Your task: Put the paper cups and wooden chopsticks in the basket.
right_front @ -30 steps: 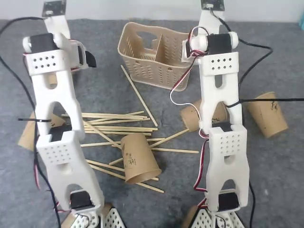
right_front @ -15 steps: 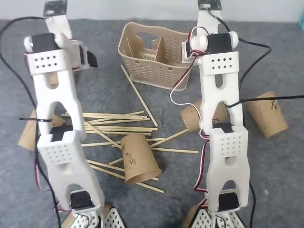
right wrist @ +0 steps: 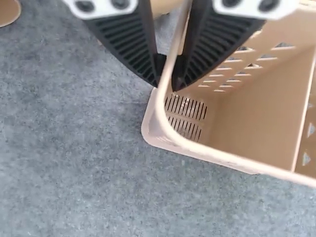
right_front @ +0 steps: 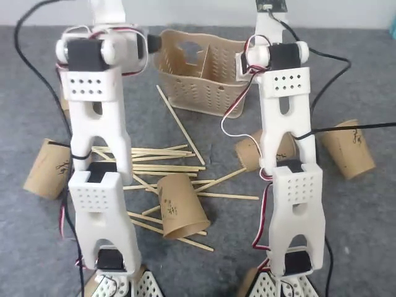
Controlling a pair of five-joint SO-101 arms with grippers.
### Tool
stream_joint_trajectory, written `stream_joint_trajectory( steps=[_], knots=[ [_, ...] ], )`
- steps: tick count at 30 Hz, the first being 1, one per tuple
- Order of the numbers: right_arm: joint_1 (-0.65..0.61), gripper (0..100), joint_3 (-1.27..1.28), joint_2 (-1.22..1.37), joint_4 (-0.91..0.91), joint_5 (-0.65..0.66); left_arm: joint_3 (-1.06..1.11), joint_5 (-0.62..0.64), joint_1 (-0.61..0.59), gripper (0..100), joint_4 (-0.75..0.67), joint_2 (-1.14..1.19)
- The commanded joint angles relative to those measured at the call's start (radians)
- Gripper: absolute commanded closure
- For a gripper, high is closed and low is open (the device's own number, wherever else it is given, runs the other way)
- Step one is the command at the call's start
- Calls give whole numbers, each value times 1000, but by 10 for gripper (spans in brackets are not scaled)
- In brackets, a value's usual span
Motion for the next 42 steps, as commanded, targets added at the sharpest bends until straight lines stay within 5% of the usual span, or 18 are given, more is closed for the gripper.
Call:
stream_joint_trajectory(
  steps=[1,18,23,33,42],
  knots=[
    [-2,989,-2,13,-2,14,-90,15,20,739,29,-14],
    [5,989,-48,21,35,14,21,12,57,761,-227,229],
    [8,989,-48,21,48,14,19,14,64,1000,-216,252],
    [33,990,-49,19,74,63,-131,68,103,990,34,250],
    [47,991,-81,-125,113,78,-87,160,132,989,32,123]
  ],
)
